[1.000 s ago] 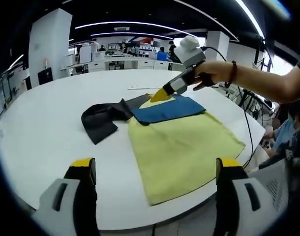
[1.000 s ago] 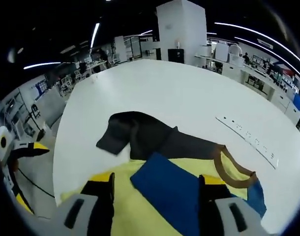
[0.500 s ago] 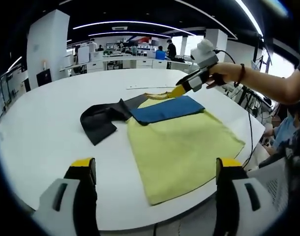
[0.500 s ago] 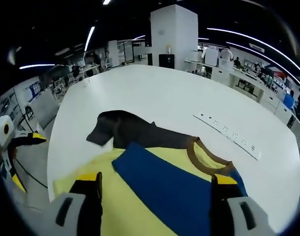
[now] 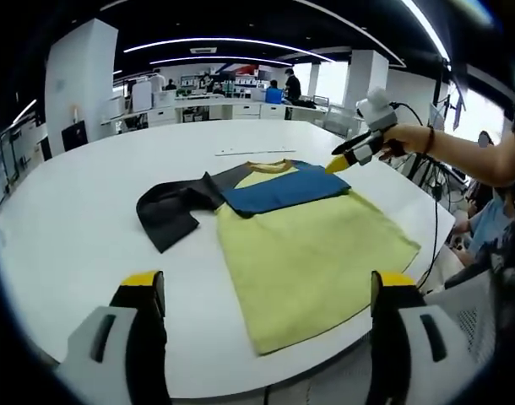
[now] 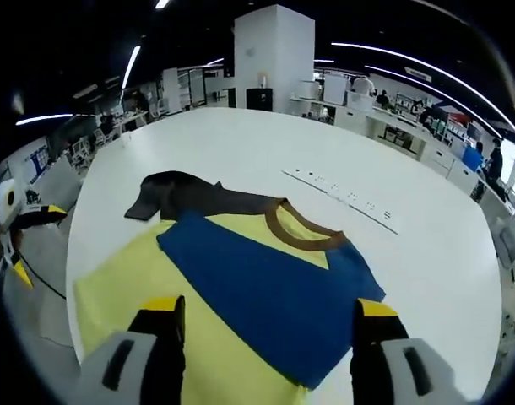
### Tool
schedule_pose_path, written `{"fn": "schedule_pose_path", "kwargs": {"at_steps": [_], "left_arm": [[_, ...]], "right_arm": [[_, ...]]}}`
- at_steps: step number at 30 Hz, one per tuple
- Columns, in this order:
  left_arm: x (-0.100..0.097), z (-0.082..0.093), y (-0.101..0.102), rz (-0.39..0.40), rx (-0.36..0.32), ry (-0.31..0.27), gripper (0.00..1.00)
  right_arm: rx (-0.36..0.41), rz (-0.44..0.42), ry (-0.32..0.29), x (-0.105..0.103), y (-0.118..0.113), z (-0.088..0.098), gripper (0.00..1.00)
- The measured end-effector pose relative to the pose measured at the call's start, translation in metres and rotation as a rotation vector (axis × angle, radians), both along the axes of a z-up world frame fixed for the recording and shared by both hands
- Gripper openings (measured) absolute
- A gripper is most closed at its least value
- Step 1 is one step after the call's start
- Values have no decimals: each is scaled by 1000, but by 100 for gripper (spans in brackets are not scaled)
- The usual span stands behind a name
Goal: Fold the garment on the visible template until the final outline fits inside the template.
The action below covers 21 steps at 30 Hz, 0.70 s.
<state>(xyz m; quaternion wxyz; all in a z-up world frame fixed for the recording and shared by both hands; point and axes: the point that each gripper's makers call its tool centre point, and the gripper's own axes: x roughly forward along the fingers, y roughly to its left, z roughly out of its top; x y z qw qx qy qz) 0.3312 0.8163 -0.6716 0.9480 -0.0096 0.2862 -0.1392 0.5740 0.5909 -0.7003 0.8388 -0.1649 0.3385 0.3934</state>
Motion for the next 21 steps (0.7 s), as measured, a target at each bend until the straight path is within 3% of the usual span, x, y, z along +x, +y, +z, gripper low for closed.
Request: {"fn": "schedule_pose_path", "kwargs": {"at_steps": [5,12,21], "left_arm": [[0,1,2,8,-10,-9,99],[0,1,3,14,-7,-9,99],[0,0,1,14,-11,-4,99]], "right_arm": [[-9,-18,13,-1,-24,-11,70],[-68,-26,10,-4,-54,-28,45],[-102,-24,26,-10,-69,-43,22]]}}
